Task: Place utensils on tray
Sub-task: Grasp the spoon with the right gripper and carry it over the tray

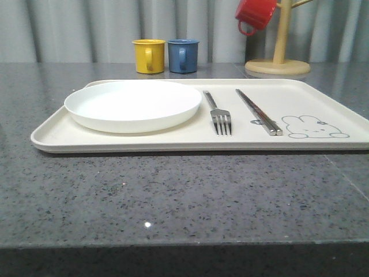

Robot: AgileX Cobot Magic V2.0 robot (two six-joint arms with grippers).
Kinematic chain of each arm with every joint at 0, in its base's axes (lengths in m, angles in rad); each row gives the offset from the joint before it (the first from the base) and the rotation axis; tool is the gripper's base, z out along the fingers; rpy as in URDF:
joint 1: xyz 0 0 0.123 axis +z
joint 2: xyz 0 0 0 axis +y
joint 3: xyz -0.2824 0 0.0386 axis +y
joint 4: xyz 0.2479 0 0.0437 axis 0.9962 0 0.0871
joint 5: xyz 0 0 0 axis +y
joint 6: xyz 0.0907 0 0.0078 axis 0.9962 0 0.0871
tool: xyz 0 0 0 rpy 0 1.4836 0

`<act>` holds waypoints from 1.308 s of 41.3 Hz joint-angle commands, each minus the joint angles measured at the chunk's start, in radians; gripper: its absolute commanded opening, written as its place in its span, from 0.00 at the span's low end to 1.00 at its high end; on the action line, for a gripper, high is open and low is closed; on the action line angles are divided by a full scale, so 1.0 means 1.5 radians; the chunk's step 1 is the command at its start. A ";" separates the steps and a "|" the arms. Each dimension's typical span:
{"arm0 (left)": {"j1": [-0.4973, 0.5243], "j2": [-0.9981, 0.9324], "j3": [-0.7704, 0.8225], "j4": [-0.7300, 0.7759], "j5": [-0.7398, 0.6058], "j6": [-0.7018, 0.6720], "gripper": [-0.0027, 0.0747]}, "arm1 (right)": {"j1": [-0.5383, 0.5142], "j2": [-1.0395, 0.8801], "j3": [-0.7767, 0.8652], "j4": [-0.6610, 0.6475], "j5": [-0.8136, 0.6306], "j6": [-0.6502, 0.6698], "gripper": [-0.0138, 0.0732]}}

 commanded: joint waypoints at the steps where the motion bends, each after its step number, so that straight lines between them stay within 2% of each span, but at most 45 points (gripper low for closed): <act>1: 0.001 0.008 -0.017 -0.003 -0.055 -0.005 0.01 | -0.005 -0.042 -0.021 0.000 0.026 -0.007 0.09; 8: 0.001 0.008 -0.017 -0.003 -0.055 -0.005 0.01 | 0.012 -0.077 -0.021 0.001 0.030 -0.004 0.09; 13: 0.001 0.008 -0.017 -0.003 -0.055 -0.005 0.01 | 0.046 -0.106 -0.021 0.001 0.039 0.031 0.09; 20: 0.001 0.008 -0.017 -0.003 -0.055 -0.005 0.01 | 0.114 -0.133 -0.021 0.001 0.066 0.090 0.09; 33: 0.001 0.008 -0.017 -0.003 -0.055 -0.005 0.01 | 0.275 -0.128 -0.021 0.028 0.053 0.167 0.09; 39: 0.001 0.008 -0.017 -0.003 -0.055 -0.005 0.01 | 0.325 -0.113 -0.021 0.029 0.051 0.199 0.09; 54: 0.001 0.008 -0.017 -0.003 -0.055 -0.005 0.01 | 0.345 -0.057 -0.021 0.036 0.054 0.217 0.09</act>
